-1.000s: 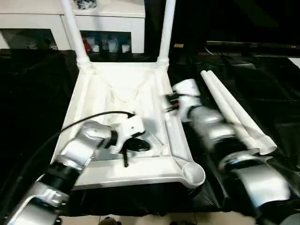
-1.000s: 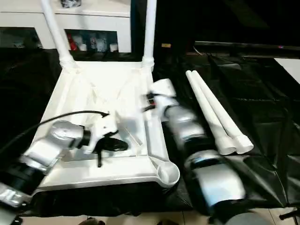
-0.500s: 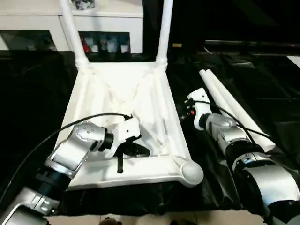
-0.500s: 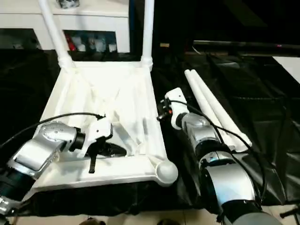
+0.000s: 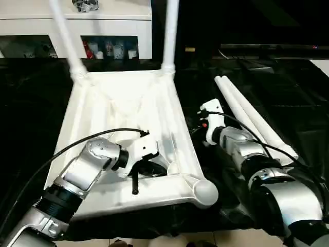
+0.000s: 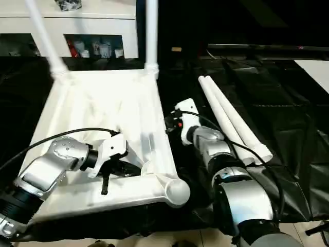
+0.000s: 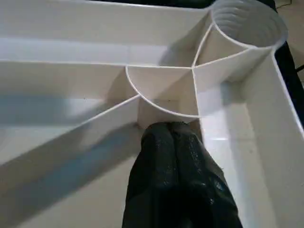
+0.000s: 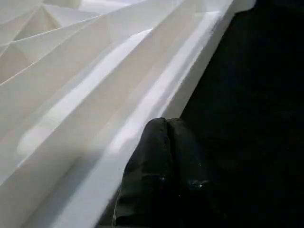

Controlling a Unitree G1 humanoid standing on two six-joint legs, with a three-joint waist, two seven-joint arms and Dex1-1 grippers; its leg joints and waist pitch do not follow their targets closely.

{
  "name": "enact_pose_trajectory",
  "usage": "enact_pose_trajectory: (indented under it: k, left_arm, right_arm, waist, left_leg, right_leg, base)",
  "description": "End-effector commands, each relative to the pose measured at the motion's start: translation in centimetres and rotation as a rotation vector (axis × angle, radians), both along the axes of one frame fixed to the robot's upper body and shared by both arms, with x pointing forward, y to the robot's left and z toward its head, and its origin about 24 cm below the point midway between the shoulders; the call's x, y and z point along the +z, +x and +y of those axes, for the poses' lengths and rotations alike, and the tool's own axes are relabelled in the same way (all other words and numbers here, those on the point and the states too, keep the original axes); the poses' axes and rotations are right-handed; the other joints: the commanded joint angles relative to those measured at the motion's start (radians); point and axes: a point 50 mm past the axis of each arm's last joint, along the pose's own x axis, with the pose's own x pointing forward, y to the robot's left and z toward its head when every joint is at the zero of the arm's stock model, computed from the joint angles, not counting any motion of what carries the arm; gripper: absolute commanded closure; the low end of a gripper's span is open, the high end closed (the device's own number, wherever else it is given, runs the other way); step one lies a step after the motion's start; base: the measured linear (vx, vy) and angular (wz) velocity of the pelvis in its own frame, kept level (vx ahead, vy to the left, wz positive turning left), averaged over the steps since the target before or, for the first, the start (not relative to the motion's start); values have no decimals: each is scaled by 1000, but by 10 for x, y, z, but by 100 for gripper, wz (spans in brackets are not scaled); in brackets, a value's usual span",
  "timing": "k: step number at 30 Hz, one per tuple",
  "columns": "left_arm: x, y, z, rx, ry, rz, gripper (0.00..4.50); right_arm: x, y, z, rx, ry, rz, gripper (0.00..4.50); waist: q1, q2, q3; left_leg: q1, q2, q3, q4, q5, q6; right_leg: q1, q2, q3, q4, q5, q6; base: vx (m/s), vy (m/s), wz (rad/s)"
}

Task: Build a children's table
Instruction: Rotate table base, then pick table leg

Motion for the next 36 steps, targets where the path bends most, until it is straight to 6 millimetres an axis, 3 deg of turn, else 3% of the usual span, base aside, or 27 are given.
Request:
enact_pose_trajectory:
  k: [1,4,9,14,17,19,21,23,26,30,31,34,36]
  left_arm:
    - [0,-3,-17,-35,-30,-17,450]
    - [0,4,-17,4,-23,-56,450]
    - [1,17,-5,85,12,-123,450]
    - [8,34,24,182,45,-204,450]
    - [9,40,40,212,80,-236,450]
    - [9,41,44,218,92,-241,450]
    - [8,46,55,250,136,-273,450]
    - [5,54,73,310,207,-316,450]
    - [4,57,81,334,240,-328,450]
    - [5,62,85,356,257,-365,450]
    - [7,63,85,364,249,-379,450]
    - [13,67,83,370,209,-399,450]
    - [20,66,81,363,142,-402,450]
  right_arm:
    - [8,-1,34,105,34,-19,446]
    - [11,0,42,100,30,-42,446]
    - [16,6,33,29,17,-73,446]
    - [36,18,2,-76,56,-159,446]
    - [46,20,-14,-100,66,-215,446]
    - [48,20,-17,-104,67,-226,446]
    - [53,20,-29,-126,68,-258,446]
    - [57,15,-48,-147,58,-291,446]
    - [57,8,-57,-139,48,-299,446]
    - [56,-5,-67,-132,22,-299,446]
    - [55,-11,-70,-135,11,-297,446]
    - [53,-23,-74,-137,-5,-289,446]
    - [49,-36,-79,-174,-39,-259,446]
  waist:
    - [9,10,-78]
    - [6,8,-79]
    - [5,9,-79]
    - [15,15,-76]
    - [17,18,-78]
    - [16,15,-80]
    - [17,19,-78]
    - [18,18,-79]
    - [13,12,-79]
    - [14,9,-81]
    - [11,1,-78]
    - [21,4,-81]
    - [21,-1,-77]
  left_leg:
    - [9,14,-5,-72,-274,4]
    - [7,14,-5,-72,-259,9]
    - [11,14,-4,-71,-255,12]
    - [20,11,-2,-72,-296,-7]
    - [14,9,-5,-73,-290,-8]
    - [13,10,-4,-71,-283,-5]
    - [15,8,-3,-70,-285,-1]
    - [16,6,-3,-70,-286,-1]
    - [11,3,-6,-71,-284,-7]
    - [11,6,-8,-71,-270,-2]
    - [8,5,-6,-71,-267,1]
    - [13,8,-6,-70,-249,8]
    - [11,8,-6,-73,-260,4]
  right_leg:
    - [55,-27,29,-56,-204,-287]
    - [55,-27,30,-56,-193,-282]
    - [51,-26,31,-56,-184,-278]
    - [46,-22,32,-61,-228,-253]
    - [52,-22,30,-58,-219,-244]
    - [52,-23,30,-57,-201,-249]
    - [50,-20,30,-60,-198,-248]
    - [53,-17,30,-62,-198,-232]
    - [58,-19,29,-65,-232,-216]
    - [56,-23,30,-67,-246,-210]
    - [56,-19,31,-70,-248,-206]
    - [53,-22,32,-67,-228,-205]
    - [53,-23,32,-71,-260,-198]
  base:
    - [0,0,0]
    - [0,0,0]
    - [0,0,0]
    - [0,0,0]
    - [0,0,0]
    - [0,0,0]
    - [0,0,0]
    - [0,0,0]
    - [0,0,0]
    - [0,0,0]
    - [0,0,0]
    - [0,0,0]
    - [0,0,0]
